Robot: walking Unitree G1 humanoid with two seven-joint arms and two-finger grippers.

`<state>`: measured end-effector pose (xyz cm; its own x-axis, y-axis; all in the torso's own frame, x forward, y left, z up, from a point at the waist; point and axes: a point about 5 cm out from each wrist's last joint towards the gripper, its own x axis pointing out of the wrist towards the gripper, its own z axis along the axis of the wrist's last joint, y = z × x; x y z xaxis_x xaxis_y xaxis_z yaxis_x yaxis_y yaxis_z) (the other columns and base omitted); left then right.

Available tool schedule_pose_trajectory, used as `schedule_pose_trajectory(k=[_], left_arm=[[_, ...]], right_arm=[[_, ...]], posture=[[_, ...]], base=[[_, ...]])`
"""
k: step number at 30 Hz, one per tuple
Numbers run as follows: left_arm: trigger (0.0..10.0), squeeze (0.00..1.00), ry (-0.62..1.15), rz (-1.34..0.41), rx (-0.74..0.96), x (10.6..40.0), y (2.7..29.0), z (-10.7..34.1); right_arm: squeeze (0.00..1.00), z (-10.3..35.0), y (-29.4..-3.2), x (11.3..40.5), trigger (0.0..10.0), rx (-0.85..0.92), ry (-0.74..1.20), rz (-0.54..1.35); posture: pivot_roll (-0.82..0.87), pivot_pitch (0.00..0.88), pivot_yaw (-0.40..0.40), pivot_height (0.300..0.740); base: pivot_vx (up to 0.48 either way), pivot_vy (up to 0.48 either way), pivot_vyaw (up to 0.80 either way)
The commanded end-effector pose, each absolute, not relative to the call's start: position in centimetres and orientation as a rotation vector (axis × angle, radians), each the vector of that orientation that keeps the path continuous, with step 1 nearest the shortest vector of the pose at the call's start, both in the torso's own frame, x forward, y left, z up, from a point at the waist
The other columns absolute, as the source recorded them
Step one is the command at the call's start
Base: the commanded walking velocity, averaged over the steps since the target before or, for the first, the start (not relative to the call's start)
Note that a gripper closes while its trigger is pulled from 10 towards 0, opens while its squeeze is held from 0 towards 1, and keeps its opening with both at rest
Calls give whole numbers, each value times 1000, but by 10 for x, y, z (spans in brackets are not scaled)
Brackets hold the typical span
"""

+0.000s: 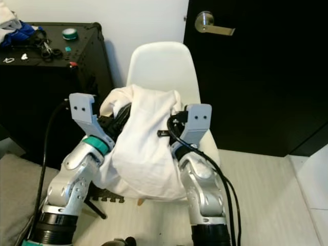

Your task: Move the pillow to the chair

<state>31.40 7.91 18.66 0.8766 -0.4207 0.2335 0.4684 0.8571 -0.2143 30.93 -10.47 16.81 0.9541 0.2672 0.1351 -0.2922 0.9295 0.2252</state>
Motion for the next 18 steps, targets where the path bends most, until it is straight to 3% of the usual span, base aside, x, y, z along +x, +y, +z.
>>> schedule_pose_trajectory(k=[1,18], left_arm=[[10000,0,-215,-558,-260,309,60,194],[10000,0,-210,-571,-251,308,59,193]], right_arm=[[0,181,-82,307,10000,259,-146,396],[0,180,-83,306,10000,265,-143,389]], posture=[[-2,5,106,706],[-3,10,113,656]], base=[[0,0,0],[0,0,0]])
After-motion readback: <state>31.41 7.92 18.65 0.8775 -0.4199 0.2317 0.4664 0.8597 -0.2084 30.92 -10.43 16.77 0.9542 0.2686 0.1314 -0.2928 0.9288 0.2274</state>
